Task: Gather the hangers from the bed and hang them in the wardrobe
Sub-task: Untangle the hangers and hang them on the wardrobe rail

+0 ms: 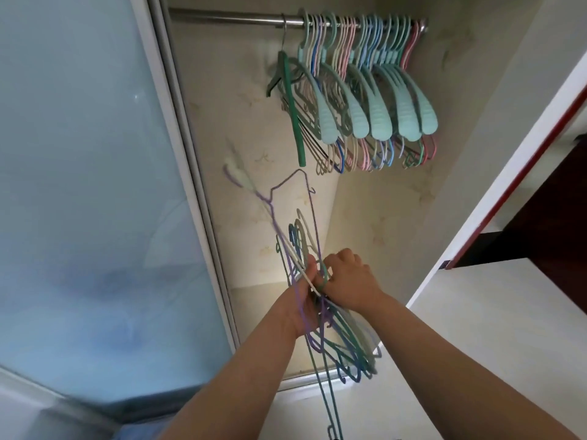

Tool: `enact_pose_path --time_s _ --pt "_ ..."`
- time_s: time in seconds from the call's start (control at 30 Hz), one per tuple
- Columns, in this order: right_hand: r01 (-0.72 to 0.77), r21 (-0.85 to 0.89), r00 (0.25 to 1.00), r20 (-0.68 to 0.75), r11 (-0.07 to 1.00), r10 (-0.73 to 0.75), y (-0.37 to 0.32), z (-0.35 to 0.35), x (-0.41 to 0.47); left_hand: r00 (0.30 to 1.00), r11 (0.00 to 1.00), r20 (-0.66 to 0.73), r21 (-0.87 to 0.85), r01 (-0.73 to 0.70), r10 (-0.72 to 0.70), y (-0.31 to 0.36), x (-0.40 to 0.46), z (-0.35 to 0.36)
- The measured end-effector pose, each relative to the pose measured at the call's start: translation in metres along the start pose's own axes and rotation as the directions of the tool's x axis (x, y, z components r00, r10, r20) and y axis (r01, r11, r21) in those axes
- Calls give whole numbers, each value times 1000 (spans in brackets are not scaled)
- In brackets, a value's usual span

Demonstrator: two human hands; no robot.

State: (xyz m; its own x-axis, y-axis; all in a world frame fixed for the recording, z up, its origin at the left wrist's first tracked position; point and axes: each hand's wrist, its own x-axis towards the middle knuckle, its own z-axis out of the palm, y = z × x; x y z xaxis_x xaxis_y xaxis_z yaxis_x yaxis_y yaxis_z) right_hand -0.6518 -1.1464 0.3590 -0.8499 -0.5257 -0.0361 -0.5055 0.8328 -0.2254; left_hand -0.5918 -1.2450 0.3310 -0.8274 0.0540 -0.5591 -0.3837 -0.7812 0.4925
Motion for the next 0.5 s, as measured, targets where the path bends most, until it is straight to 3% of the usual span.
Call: enact_pose_path --time_s 0.1,0.2,0.27,0.4,0.47,0.5 --pt "32 107 996 -88 994 -23 -1 -6 2 996 999 -73 27 -46 48 -1 1 6" --pt "62 282 994 69 958 -85 4 -14 2 992 998 -117 48 -35 40 -5 2 8" --pt "-19 431 971 223 902 -86 14 -24 0 987 999 -152 0 -43 43 -7 5 4" --pt "-100 582 978 209 807 -30 16 -56 -19 955 998 -297 -43 -36 22 -9 12 -6" --pt "-38 490 941 310 871 -134 -2 -63 -36 936 999 -348 -10 -49 42 -6 13 1" --pt "42 319 927 342 947 -156 -11 -58 -43 933 998 -355 14 -58 59 -3 12 7"
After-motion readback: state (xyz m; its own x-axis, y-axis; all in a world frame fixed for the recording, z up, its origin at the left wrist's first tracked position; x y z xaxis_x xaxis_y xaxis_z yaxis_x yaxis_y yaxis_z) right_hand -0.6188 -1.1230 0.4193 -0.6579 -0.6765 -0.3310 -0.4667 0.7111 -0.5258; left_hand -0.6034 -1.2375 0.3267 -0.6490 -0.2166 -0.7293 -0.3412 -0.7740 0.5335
